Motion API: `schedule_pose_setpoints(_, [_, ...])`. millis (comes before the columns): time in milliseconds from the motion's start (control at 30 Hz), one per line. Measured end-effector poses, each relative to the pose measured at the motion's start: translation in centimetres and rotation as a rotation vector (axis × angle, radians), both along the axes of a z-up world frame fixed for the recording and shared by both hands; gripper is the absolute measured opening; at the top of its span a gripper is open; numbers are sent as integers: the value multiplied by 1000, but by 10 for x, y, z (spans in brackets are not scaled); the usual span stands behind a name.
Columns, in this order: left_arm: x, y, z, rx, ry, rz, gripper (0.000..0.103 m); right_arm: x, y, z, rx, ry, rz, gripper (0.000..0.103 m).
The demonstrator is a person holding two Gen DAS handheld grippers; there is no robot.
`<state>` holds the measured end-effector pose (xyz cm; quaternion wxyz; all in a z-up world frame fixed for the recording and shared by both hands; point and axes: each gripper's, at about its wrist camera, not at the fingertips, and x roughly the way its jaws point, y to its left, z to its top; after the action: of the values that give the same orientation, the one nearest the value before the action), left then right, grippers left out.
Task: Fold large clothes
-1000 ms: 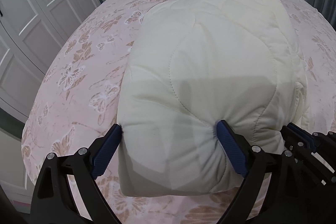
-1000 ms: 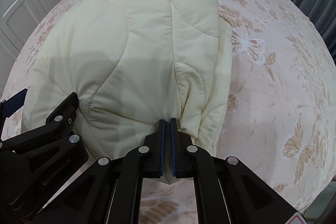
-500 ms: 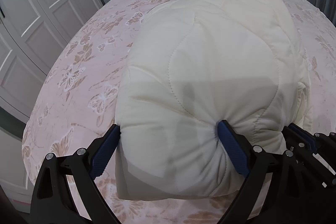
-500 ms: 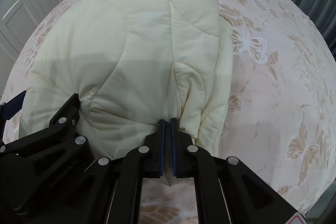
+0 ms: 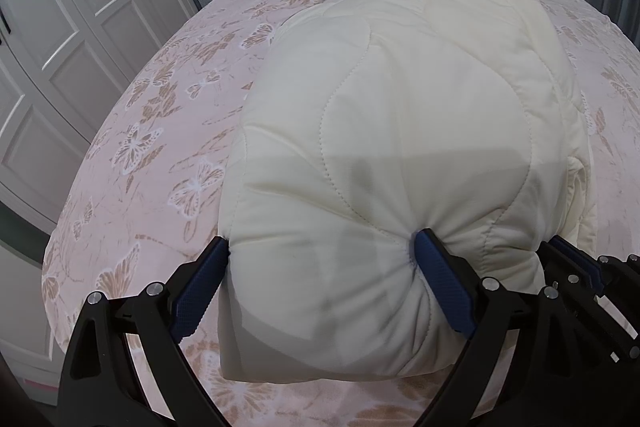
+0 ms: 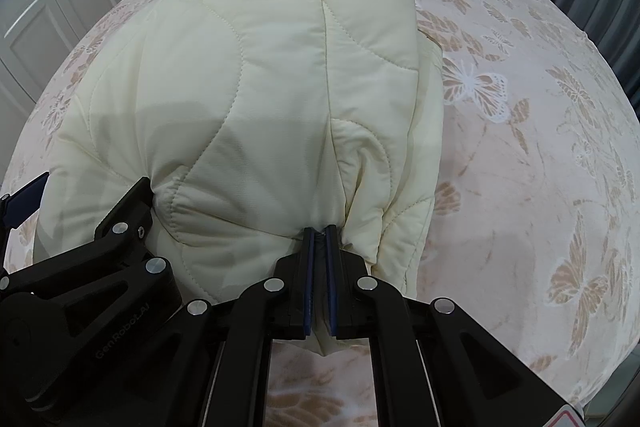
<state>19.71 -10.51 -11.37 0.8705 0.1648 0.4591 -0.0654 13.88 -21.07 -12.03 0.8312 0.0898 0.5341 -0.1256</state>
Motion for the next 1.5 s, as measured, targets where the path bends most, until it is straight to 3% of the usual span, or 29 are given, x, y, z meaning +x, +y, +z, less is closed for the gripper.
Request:
schedule_pose_setpoints(300, [0,1,2,-20,13,-1,92,-4,-2,2,9,-19,5,5])
schedule_pose_setpoints(500, [-3,20,15,-96,50,7,92,-18,-14,18,118,-56,-24,6])
schedule_pose_setpoints(633, [-13,19,25,-68,29,-14,92,-28,-17,28,170,-75,-42,9])
schedule_pose_setpoints(767, [-24,21,37,-59,8,-33,92,-40,-16,38,168,-94,-31,13])
schedule_pose_setpoints(1000, [-52,55,57,-140,-3,-47,92,-76,-25,63,126,-153,-45,20])
schedule_pose_setpoints(1133, [-61,65,39,-71,15,-48,92,-83,-19,51,106,-106,-14,19])
schedule_pose_setpoints(1367, [-31,75,-4,-2,71,44,88,-65,-24,10,119,-22,-51,17])
schedule_pose_setpoints(1500, [-37,87,7,-46,54,61,87,-77,-21,22,127,-58,-53,17])
